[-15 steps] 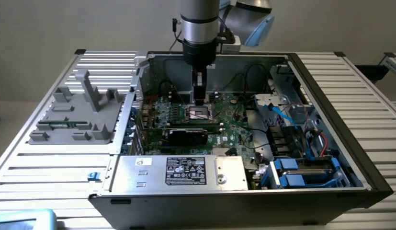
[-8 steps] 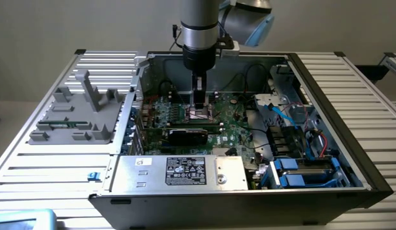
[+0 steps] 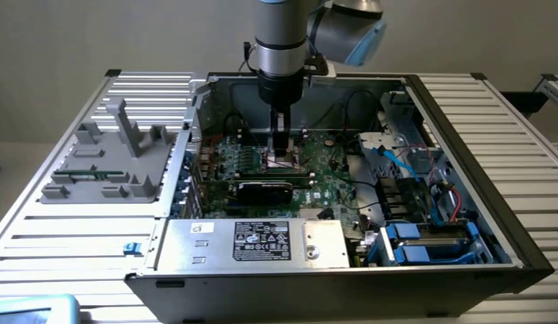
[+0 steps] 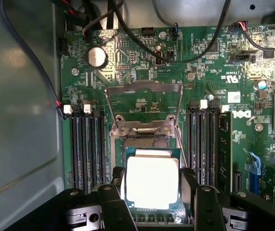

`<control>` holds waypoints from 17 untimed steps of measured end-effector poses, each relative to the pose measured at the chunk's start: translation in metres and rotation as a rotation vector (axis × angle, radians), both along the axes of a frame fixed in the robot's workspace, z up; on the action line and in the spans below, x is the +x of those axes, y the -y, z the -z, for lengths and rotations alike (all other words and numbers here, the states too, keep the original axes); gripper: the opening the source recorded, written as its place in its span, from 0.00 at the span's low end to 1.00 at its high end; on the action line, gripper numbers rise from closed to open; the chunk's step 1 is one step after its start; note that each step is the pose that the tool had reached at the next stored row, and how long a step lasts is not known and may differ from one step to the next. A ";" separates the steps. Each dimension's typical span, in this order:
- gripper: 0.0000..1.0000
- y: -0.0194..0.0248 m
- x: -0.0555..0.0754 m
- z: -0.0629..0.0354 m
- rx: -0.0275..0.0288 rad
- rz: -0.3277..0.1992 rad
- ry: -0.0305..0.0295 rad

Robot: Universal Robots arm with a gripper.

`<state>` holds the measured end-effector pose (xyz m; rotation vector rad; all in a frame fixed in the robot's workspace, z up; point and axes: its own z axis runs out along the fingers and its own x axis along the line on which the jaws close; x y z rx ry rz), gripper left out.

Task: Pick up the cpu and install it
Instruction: 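Place the cpu into insertion slot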

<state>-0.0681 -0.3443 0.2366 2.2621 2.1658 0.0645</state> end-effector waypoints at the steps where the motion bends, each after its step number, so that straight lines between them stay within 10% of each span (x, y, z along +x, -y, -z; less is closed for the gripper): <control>1: 0.55 0.0000 0.000 0.0002 0.0000 0.000 -0.0001; 17: 0.55 0.0000 0.000 0.0127 0.0045 0.000 0.0000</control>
